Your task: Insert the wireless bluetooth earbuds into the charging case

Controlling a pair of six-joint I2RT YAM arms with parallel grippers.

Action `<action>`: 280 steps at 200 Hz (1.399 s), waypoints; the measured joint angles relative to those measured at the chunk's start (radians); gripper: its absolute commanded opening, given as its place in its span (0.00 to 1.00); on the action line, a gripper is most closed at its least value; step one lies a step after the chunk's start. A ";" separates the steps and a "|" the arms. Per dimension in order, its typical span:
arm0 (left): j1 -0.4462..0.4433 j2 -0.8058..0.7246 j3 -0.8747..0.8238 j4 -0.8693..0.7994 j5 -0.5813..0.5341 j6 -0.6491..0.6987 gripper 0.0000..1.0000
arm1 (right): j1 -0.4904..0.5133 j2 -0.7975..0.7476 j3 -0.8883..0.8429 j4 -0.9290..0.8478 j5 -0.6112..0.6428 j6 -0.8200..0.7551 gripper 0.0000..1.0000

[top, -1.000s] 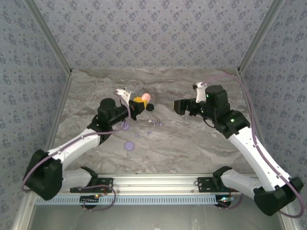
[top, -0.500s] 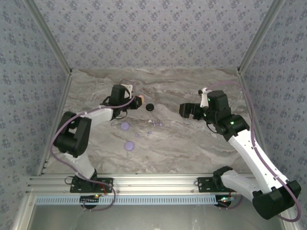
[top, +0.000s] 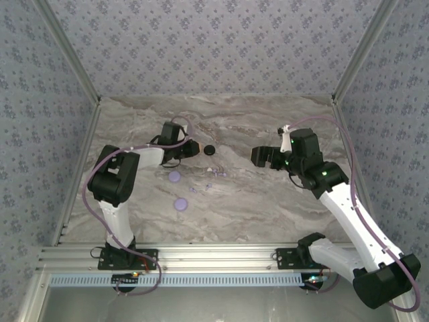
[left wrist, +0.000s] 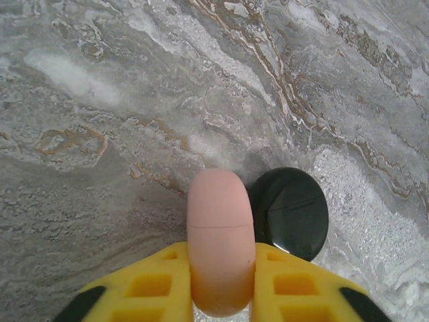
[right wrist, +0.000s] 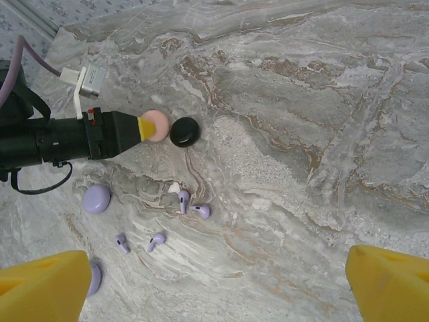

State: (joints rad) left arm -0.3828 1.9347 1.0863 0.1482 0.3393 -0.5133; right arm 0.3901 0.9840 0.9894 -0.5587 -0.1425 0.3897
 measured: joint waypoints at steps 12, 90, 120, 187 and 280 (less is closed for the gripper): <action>0.002 0.000 0.000 -0.005 -0.003 -0.005 0.34 | 0.000 0.000 -0.001 0.000 -0.003 0.000 1.00; 0.028 -0.031 -0.010 -0.038 -0.031 0.008 0.50 | 0.000 0.015 -0.005 0.001 -0.020 -0.003 1.00; 0.050 -0.131 -0.044 -0.050 -0.041 0.027 0.55 | 0.004 0.079 -0.005 0.008 -0.034 -0.016 1.00; 0.144 -0.514 -0.240 -0.049 -0.074 0.032 0.72 | 0.191 0.336 0.048 0.054 -0.012 -0.111 0.99; 0.369 -0.919 -0.441 -0.207 -0.167 -0.056 0.94 | 0.471 0.921 0.580 0.041 0.097 -0.198 0.96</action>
State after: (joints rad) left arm -0.0135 1.0157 0.6449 -0.0586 0.1726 -0.5694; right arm 0.8612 1.9049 1.5692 -0.5179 -0.0460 0.1921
